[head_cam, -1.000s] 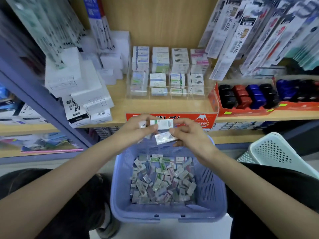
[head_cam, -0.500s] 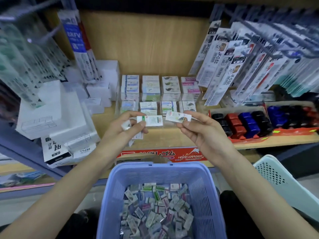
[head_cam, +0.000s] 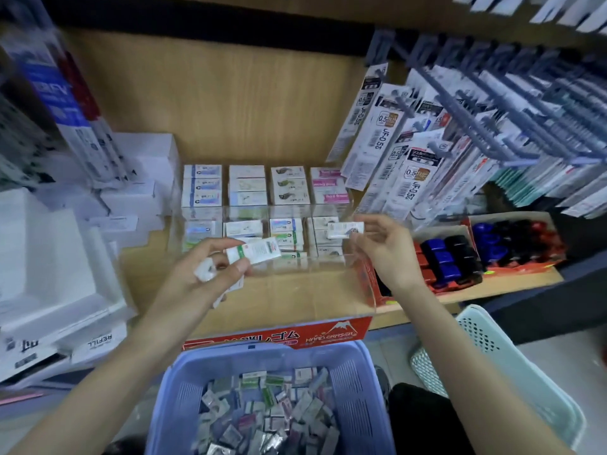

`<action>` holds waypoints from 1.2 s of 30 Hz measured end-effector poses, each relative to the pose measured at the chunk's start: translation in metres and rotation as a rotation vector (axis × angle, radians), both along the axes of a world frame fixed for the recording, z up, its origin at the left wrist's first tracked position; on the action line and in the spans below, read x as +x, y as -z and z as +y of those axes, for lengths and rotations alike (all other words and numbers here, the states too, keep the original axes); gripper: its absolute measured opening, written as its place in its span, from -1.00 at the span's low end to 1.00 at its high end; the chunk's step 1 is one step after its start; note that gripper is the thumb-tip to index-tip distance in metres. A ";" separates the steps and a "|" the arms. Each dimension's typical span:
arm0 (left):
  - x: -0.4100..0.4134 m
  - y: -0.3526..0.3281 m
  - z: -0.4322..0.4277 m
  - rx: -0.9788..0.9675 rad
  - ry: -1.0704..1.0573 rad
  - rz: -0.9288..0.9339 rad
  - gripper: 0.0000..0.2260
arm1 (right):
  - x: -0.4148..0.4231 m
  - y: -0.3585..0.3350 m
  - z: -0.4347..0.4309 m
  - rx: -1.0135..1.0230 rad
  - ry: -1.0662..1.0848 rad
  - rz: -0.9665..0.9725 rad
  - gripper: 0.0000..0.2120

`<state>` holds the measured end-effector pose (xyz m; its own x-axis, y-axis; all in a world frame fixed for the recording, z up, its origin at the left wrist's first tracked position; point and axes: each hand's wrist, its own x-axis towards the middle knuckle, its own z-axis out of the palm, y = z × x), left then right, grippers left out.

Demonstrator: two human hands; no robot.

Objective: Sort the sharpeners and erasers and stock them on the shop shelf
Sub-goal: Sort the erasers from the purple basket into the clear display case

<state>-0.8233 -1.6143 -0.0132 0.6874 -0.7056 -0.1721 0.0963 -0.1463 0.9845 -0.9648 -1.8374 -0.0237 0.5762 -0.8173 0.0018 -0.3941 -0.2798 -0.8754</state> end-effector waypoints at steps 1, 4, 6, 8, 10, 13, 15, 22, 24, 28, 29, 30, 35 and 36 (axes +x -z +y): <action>0.000 0.002 -0.001 0.013 0.002 0.002 -0.80 | 0.002 0.002 -0.006 -0.048 -0.027 0.046 -0.78; -0.001 0.004 -0.003 0.041 0.035 -0.007 -0.81 | 0.009 0.009 -0.015 -0.116 -0.118 0.221 -0.72; -0.002 0.004 -0.003 0.046 0.042 -0.006 -0.75 | 0.014 0.012 -0.015 -0.170 -0.191 0.325 -0.70; -0.002 0.005 -0.002 0.051 0.040 -0.001 -0.72 | 0.016 0.013 -0.015 -0.195 -0.225 0.348 -0.70; -0.002 0.006 -0.002 0.055 0.047 -0.001 -0.73 | 0.015 0.014 -0.015 -0.192 -0.249 0.328 -0.71; -0.004 0.006 -0.001 0.058 0.055 -0.005 -0.75 | 0.011 0.017 -0.019 -0.136 -0.298 0.313 -0.76; -0.004 0.005 -0.001 0.059 0.063 -0.011 -0.76 | 0.010 0.018 -0.020 -0.130 -0.308 0.340 -0.77; -0.006 0.004 -0.002 0.048 0.084 0.000 -0.73 | 0.023 0.017 -0.019 -0.631 -0.353 0.676 -0.74; -0.006 0.005 -0.002 0.047 0.091 -0.009 -0.74 | 0.027 0.017 -0.021 -0.717 -0.353 0.732 -0.76; -0.005 0.008 -0.002 0.051 0.092 -0.011 -0.77 | 0.026 0.010 -0.018 -0.583 -0.339 0.644 -0.73; -0.005 0.007 -0.002 0.052 0.096 -0.011 -0.77 | 0.022 0.004 -0.014 -0.552 -0.345 0.628 -0.72; -0.006 0.007 -0.002 0.046 0.102 -0.012 -0.77 | 0.017 -0.001 -0.009 -0.567 -0.350 0.630 -0.72; -0.009 0.001 -0.001 0.006 0.135 -0.001 -0.75 | -0.004 -0.028 0.050 -0.333 -0.393 0.206 -0.71; -0.010 0.001 -0.001 0.008 0.144 -0.002 -0.74 | -0.004 -0.030 0.065 -0.197 -0.463 0.117 -0.64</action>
